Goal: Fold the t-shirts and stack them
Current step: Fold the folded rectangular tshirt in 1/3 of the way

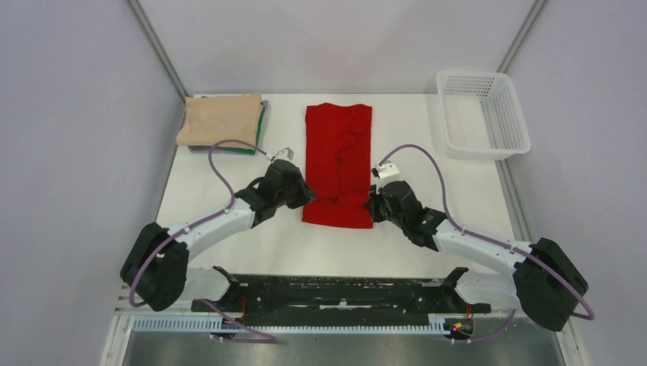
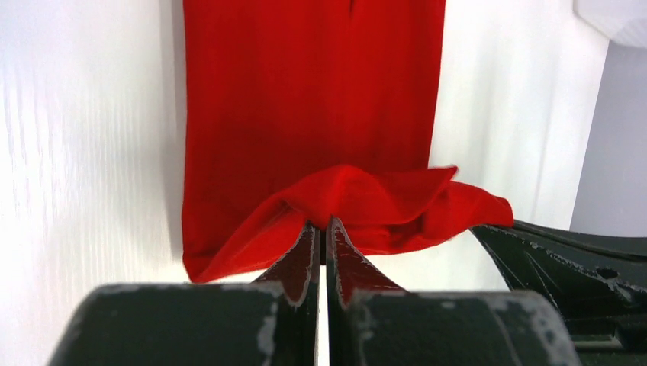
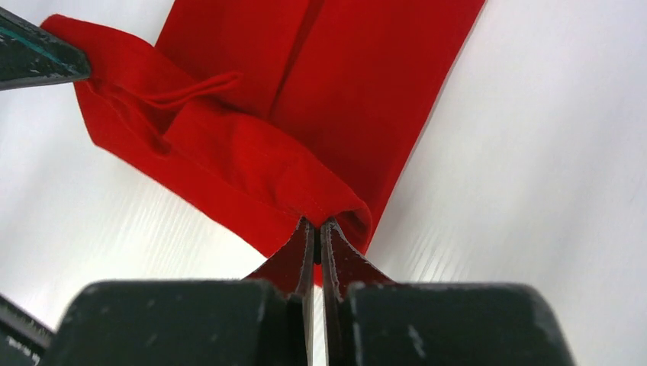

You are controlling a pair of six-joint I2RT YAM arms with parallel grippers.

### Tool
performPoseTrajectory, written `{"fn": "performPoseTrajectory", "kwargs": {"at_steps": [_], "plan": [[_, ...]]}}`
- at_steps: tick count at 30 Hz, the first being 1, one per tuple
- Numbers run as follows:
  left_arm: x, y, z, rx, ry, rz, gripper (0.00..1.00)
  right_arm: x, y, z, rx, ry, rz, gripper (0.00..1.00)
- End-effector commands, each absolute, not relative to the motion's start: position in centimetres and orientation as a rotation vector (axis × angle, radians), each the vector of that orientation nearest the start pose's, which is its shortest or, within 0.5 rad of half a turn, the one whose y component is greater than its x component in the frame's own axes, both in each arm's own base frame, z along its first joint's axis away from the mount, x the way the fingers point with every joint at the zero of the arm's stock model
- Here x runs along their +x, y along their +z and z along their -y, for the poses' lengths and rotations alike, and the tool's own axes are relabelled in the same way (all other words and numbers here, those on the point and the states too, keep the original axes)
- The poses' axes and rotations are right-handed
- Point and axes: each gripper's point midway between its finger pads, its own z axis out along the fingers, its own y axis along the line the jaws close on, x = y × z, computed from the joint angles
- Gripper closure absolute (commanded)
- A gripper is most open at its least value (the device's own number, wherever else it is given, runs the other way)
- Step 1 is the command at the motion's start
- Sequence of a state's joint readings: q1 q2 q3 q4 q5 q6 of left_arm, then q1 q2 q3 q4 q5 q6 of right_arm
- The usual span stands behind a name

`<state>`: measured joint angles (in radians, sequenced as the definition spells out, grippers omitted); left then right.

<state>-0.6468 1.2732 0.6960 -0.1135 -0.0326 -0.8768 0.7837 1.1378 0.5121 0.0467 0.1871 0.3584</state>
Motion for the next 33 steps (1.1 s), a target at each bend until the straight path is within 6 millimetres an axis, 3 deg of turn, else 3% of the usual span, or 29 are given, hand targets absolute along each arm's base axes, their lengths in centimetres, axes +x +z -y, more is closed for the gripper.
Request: {"fn": "performPoseTrajectory", "kwargs": {"at_steps": [1, 12, 22, 23, 25, 27, 29, 31, 33], "plan": [[31.3, 12.2, 24.6, -0.210, -0.741, -2.294, 0.98, 29.0, 12.3, -23.0, -0.346, 0.451, -2.035, 1.00], [37.8, 10.7, 24.0, -0.256, -0.712, -2.314, 0.98, 35.7, 12.2, -22.8, -0.319, 0.437, -2.021, 1.00], [41.6, 8.9, 24.0, -0.322, -0.704, -2.330, 0.97, 39.9, 9.9, -22.5, -0.261, 0.452, -2.043, 0.97], [41.9, 8.8, 24.0, -0.327, -0.700, -2.329, 0.93, 40.3, 9.7, -22.4, -0.244, 0.456, -2.050, 0.92], [42.7, 9.0, 24.0, -0.326, -0.699, -2.321, 0.70, 41.2, 9.2, -22.5, -0.212, 0.490, -2.060, 0.78], [43.7, 9.4, 24.0, -0.324, -0.696, -2.305, 0.57, 42.5, 9.3, -22.5, -0.172, 0.539, -2.050, 0.75], [45.2, 10.2, 23.6, -0.338, -0.682, -2.280, 0.37, 44.3, 10.0, -22.5, -0.133, 0.602, -2.025, 0.66], [46.4, 11.3, 23.1, -0.359, -0.680, -2.263, 0.06, 45.7, 11.4, -23.0, -0.132, 0.704, -1.991, 0.50], [46.9, 12.8, 22.7, -0.363, -0.693, -2.232, 0.00, 46.2, 12.5, -23.0, -0.144, 0.756, -1.969, 0.37]]}}
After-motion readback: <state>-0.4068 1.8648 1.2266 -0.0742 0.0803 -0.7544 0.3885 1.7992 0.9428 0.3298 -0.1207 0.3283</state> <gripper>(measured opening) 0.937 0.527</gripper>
